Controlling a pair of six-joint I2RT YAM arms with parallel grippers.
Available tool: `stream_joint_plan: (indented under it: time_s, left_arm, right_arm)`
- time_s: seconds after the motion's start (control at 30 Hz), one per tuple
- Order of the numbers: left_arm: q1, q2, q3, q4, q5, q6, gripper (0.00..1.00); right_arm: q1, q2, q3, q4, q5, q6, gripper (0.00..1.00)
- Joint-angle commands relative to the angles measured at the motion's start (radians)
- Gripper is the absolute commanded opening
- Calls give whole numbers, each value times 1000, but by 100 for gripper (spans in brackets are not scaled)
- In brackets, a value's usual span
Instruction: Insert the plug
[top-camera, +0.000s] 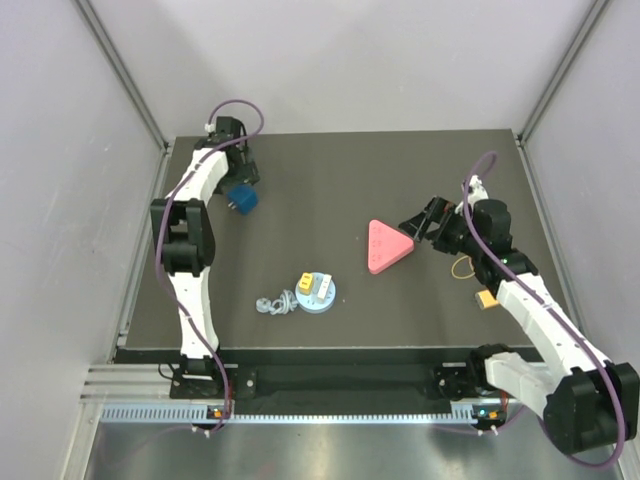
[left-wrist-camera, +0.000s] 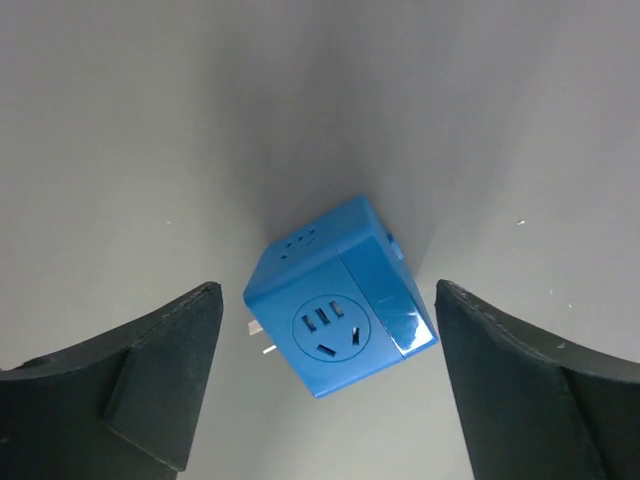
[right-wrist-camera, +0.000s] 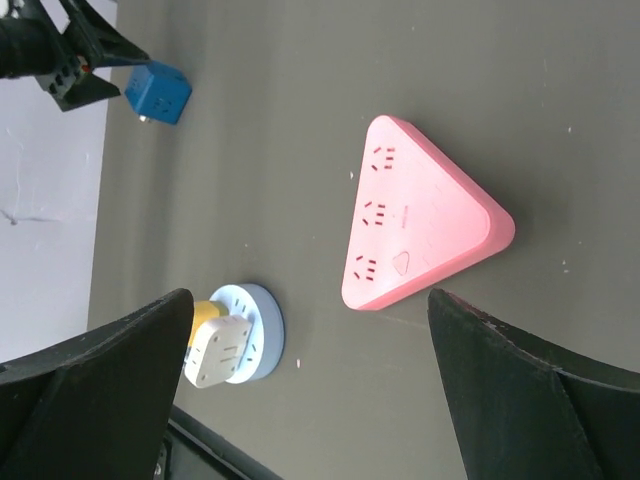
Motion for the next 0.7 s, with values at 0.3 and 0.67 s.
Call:
stream_joint_plan:
  time_s: [0.3,0.67]
  left_arm:
    - [-16,-50,-108,6,134,-7,80]
    - [-93,-185,-199,37,307,103,7]
  right_arm:
    - [7,21,15,-9,-17,-44,100]
    - [7,-45,10,-49,-16,-41,100]
